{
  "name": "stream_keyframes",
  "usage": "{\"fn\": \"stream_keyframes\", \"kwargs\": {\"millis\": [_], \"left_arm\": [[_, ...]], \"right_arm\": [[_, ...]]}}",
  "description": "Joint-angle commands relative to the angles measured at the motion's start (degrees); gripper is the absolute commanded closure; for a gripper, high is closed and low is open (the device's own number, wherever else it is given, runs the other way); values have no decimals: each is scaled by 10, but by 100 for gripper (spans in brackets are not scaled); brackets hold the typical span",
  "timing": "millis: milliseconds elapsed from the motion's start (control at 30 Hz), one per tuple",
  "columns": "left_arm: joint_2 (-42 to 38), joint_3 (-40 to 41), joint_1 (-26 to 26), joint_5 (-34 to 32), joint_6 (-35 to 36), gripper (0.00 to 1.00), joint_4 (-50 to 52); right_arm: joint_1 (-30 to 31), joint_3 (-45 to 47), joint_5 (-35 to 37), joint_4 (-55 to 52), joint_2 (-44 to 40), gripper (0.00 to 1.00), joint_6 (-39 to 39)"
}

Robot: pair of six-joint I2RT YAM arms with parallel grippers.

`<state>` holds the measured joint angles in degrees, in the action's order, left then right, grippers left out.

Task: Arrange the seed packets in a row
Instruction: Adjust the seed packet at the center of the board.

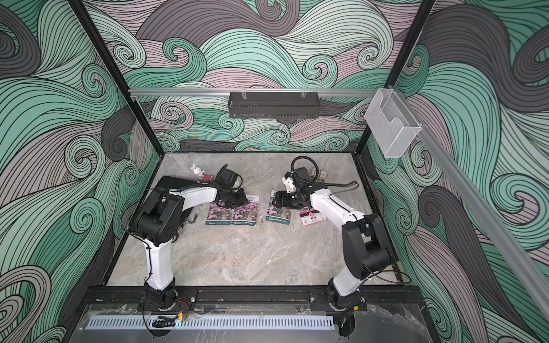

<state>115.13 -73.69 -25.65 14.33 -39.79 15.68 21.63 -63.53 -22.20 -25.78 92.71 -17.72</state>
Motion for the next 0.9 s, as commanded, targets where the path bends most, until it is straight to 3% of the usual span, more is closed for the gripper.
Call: {"fn": "stream_keyframes", "kwargs": {"millis": [0, 233, 533, 867], "left_arm": [[-3, 15, -2, -16, -22, 71, 11], [-16, 1, -2, -13, -18, 71, 1], [-29, -26, -2, 3, -19, 70, 3], [-114, -62, 2, -25, 16, 68, 58]], "right_arm": [[-3, 7, -6, 1, -6, 29, 7], [11, 5, -13, 9, -2, 29, 2], [94, 13, -4, 69, 34, 31, -46], [100, 30, -50, 182, 103, 34, -102]]}}
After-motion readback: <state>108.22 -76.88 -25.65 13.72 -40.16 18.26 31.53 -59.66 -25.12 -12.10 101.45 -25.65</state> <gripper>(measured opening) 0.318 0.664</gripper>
